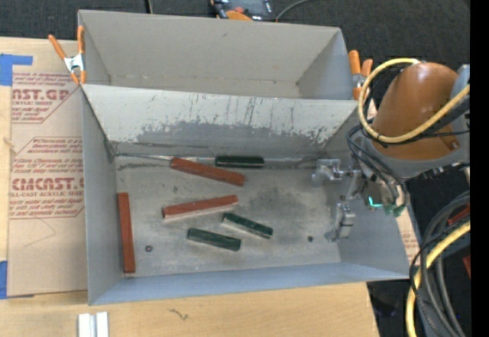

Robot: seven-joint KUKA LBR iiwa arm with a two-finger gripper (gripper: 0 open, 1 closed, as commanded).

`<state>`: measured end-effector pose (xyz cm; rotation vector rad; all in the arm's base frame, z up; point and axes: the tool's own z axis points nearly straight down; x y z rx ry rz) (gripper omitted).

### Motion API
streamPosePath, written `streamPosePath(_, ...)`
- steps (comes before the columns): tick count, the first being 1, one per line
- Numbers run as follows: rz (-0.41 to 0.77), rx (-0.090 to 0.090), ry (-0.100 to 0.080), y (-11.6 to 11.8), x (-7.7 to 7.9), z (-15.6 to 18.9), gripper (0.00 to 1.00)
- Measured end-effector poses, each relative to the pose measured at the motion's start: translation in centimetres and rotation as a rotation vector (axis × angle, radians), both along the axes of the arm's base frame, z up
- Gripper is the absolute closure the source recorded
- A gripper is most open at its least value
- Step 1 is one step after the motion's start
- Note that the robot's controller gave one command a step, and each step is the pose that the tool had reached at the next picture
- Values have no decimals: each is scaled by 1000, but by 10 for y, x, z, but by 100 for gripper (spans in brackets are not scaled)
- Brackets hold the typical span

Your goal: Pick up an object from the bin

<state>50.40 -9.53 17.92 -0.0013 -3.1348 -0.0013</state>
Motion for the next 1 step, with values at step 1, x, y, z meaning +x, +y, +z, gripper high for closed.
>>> streamPosePath(1, -214, 0, -1, 31, -6, -113, 0)
